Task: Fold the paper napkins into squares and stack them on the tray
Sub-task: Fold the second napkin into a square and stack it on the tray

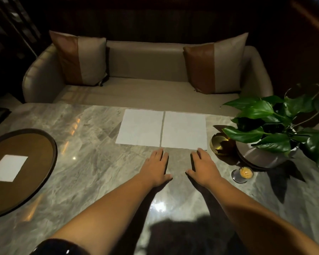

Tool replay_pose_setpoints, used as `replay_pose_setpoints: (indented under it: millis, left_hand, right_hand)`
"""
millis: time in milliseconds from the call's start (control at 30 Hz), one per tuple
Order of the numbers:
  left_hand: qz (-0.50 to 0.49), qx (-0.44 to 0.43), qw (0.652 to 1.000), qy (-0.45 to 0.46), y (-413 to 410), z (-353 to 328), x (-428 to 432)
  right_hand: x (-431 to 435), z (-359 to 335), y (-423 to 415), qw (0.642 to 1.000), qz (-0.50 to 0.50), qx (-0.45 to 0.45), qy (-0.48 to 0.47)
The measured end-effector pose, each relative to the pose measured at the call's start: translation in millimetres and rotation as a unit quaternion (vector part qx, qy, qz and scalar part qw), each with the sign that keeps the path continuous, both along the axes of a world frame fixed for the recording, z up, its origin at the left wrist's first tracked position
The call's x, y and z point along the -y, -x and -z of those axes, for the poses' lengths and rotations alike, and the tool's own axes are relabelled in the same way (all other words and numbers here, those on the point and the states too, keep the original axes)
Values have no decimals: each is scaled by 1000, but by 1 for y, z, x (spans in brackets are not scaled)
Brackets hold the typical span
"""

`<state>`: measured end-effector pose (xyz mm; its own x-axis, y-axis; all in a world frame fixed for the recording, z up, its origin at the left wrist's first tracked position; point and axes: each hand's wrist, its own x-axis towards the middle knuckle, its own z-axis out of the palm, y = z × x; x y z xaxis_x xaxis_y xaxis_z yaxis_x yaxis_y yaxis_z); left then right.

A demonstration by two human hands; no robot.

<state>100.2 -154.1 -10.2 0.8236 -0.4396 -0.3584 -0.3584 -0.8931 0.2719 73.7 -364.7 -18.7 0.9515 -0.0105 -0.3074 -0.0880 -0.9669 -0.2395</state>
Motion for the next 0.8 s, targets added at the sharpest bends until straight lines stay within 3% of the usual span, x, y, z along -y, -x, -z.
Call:
replay_pose_setpoints:
  millis: [367, 800]
  left_hand:
    - [60, -12, 998, -33, -46, 32, 20]
    - [71, -39, 996, -31, 45, 36, -24]
  right_hand:
    - [16, 41, -31, 999, -15, -17, 33]
    - [-16, 41, 62, 999, -14, -31, 20]
